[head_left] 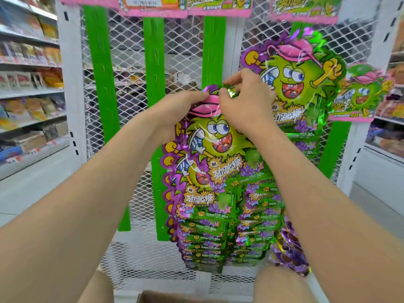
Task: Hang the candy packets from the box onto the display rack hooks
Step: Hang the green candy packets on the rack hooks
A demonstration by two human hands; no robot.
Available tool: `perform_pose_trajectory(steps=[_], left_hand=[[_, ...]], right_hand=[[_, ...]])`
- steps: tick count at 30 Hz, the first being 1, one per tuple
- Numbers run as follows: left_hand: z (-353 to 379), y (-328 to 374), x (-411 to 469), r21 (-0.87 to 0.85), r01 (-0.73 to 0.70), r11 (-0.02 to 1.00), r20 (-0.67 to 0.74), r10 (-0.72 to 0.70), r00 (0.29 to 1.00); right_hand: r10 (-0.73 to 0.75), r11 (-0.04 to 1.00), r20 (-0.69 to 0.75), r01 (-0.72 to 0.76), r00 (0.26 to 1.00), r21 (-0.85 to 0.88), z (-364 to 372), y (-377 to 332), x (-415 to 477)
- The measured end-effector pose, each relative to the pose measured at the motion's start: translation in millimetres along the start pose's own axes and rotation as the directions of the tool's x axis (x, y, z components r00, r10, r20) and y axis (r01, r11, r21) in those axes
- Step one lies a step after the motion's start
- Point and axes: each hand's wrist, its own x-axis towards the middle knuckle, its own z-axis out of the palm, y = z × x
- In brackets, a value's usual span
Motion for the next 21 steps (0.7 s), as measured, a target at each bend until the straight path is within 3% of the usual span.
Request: perform_pose_trajectory(steps=[4,6,8,11,13,15,17,18,19,20,21], left_hand=[[3.5,-4.9,-4.2,0.051,-0.002,0.999,0.028,0.001,1.0],[0.8,-12.4,-4.0,0.179,-0.091,0.98,0.001,0.092,0.996],[-1.5,-24.4,-0.5,0.378,-0.235,0.895,-0.036,0.268,0.963],[-2.2,-43.2,-0.7,0.696,-0.347,0.629,-0.088,0.553,0.828],[-1.6,-61.6,-10.0,0.892,-0.269,0.363,-0.074,0.704,0.706],[-2.4,-82.6,-26.3,0.975,-0.182,0.131,-0.005,0.825,0.565],[-3.4,-113.4,-44.4,0.956,-0.289,0.039,0.112,0.866,0.488],[-4.3,-133.6,-54.3,0.92,-0.389,0.047,0.173,0.843,0.51],[-6.9,-157.0,-62.3,0.872,-0.481,0.091,0.237,0.783,0.576],[-10.1,-183.0,-70.9,0.829,-0.534,0.167,0.298,0.676,0.674],[-12.6,-207.6,-79.5,0.804,-0.537,0.256,0.344,0.537,0.77]], right_hand=[[0.002,1.0,0.041,-0.002,0.999,-0.012,-0.8,9.7,-11.2],[-0.013,1.0,0.061,0.015,0.998,-0.028,-0.5,14.9,-19.3],[-0.044,0.998,0.064,0.047,0.997,-0.034,2.9,21.3,-26.4],[-0.122,0.992,-0.021,0.122,0.992,-0.033,9.1,29.9,-37.2],[-0.218,0.973,-0.123,0.205,0.968,-0.11,9.5,30.7,-52.2],[-0.305,0.952,-0.183,0.296,0.935,-0.073,8.6,30.0,-82.3],[-0.267,0.959,-0.073,0.273,0.961,0.074,12.7,32.6,-126.4],[-0.196,0.974,0.06,0.187,0.979,0.13,16.6,35.7,-150.6],[-0.093,0.989,0.247,0.061,0.965,0.134,22.3,41.4,-174.2],[-0.002,0.996,0.446,-0.039,0.895,0.083,28.9,49.9,-196.7],[0.07,0.996,0.63,-0.093,0.774,0.003,36.7,61.2,-218.4]])
